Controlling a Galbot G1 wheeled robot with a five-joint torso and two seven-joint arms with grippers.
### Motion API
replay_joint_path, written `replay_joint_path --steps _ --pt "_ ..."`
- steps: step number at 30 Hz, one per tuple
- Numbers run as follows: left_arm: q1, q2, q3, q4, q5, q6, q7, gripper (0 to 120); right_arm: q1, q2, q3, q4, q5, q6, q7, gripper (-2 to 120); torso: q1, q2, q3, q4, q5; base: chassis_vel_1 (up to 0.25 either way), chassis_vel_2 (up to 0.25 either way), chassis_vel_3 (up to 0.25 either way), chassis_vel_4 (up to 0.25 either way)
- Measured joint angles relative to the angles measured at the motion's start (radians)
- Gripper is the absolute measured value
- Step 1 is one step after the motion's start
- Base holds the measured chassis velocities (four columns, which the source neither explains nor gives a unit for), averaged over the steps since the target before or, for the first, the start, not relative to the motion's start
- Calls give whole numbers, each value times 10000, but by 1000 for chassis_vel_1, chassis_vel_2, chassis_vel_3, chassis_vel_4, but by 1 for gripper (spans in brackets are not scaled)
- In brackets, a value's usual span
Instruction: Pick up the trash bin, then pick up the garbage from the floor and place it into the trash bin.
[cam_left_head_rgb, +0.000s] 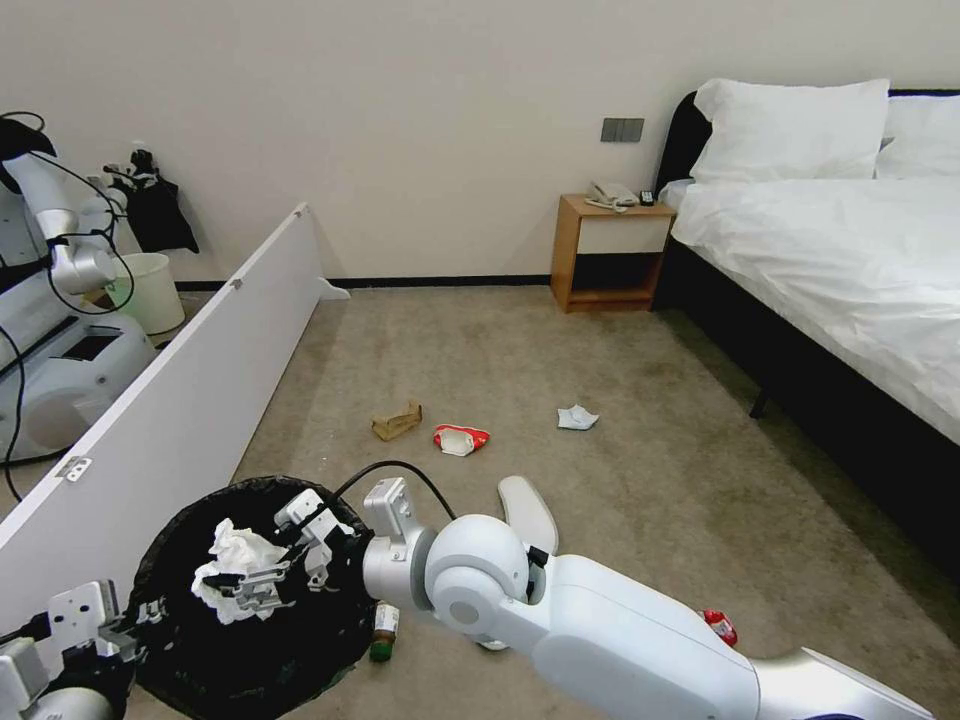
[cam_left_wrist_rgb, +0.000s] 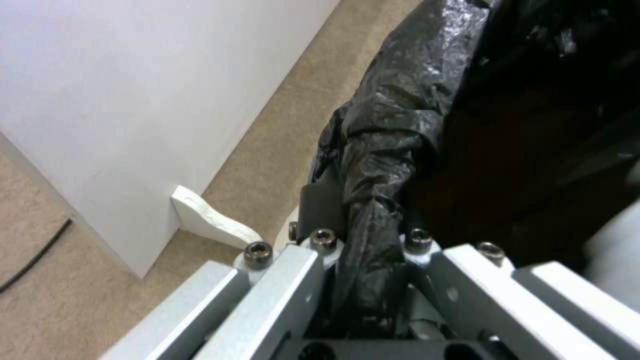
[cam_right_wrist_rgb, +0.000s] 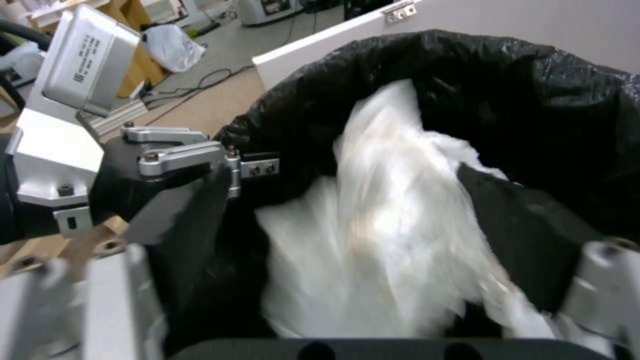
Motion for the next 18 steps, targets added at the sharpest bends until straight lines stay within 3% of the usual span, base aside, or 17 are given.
replay_joint_path --steps 2,18 --pt "8 0 -6 0 2 0 -3 2 18 -1 3 29 25 3 -8 98 0 0 0 0 0 0 0 0 0" --pt "47 -21 -19 0 -6 0 -6 2 34 -3 23 121 152 -11 -20 100 0 1 0 0 0 0 0 0 0"
